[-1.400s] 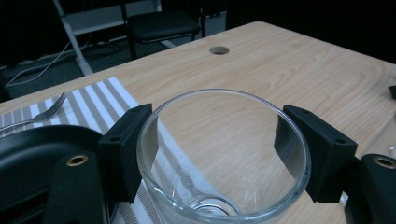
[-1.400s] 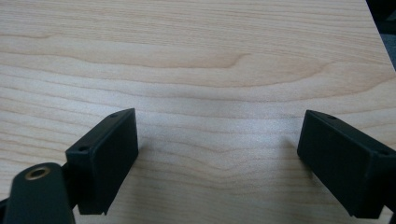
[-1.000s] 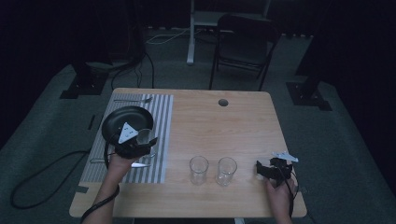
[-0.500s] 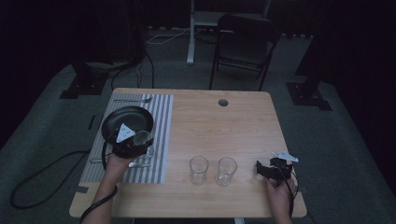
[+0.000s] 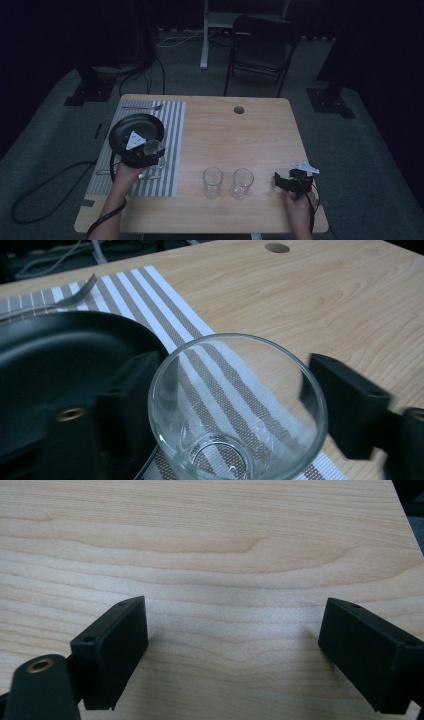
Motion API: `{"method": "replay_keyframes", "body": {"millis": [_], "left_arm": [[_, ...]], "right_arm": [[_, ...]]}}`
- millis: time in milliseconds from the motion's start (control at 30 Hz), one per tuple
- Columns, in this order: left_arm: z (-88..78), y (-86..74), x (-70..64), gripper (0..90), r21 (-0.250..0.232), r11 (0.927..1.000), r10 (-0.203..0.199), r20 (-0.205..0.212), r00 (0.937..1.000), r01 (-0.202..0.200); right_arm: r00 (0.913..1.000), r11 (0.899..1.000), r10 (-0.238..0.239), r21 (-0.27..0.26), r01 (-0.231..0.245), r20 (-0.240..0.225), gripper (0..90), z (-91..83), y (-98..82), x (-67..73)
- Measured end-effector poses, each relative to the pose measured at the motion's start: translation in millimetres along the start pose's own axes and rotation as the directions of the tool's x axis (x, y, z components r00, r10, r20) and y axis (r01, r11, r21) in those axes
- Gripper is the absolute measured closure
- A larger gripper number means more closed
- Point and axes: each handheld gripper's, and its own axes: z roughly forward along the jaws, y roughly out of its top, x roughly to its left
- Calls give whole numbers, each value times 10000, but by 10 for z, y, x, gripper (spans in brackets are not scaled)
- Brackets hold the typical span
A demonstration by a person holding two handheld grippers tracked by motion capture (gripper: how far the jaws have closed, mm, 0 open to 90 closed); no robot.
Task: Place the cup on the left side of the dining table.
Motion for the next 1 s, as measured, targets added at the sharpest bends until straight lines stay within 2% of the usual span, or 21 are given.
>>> {"method": "replay_keyframes", "body": {"millis": [133, 200, 267, 300, 367, 433, 533, 633, 733, 867, 1000], "left_arm": [[-1, -16, 8, 103, -26, 9999, -148, -185, 9997, 147], [-3, -32, 10, 101, -62, 9998, -170, -241, 9996, 168], [0, -39, 15, 2, 89, 9999, -114, -388, 9992, 117], [-4, -48, 20, 1, 35, 9999, -156, -343, 9993, 158], [-27, -67, 11, 1, -189, 9998, -70, -597, 9982, 59], [-55, -82, 18, 1, -270, 9991, -328, -549, 9980, 313], [-100, -116, 14, 1, -322, 9990, -327, -705, 9970, 305], [-143, -151, 33, 2, -297, 9987, -425, -600, 9973, 408], [-182, -192, 42, 1, -166, 9988, -468, -749, 9961, 456], [-218, -267, 36, 2, 140, 9994, -294, -1066, 9939, 311], [-287, -353, 33, 2, 101, 9988, -468, -1176, 9920, 483]], "right_arm": [[10000, 10000, -5, -2, 5, 1, 120, 0, 0, 0], [10000, 10000, 1, 0, -1, 0, 120, 0, 0, 0], [10000, 10000, -4, -1, 4, 0, 120, 0, 0, 0], [10000, 10000, 0, 0, 0, -1, 120, 0, 0, 0], [10000, 10000, 1, 1, -1, 0, 120, 0, 0, 0], [10000, 10000, -4, -1, 4, 1, 120, 0, 0, 0], [10000, 10000, -4, -2, 4, 1, 119, 0, 0, 0], [10000, 10000, -5, -1, 5, 1, 120, 0, 0, 0], [10000, 10000, -4, -2, 4, 1, 119, 0, 0, 0], [10000, 10000, -5, -2, 5, 2, 120, 0, 0, 0], [10000, 10000, -10, 6, 10, 4, 120, 0, 0, -1]]}}
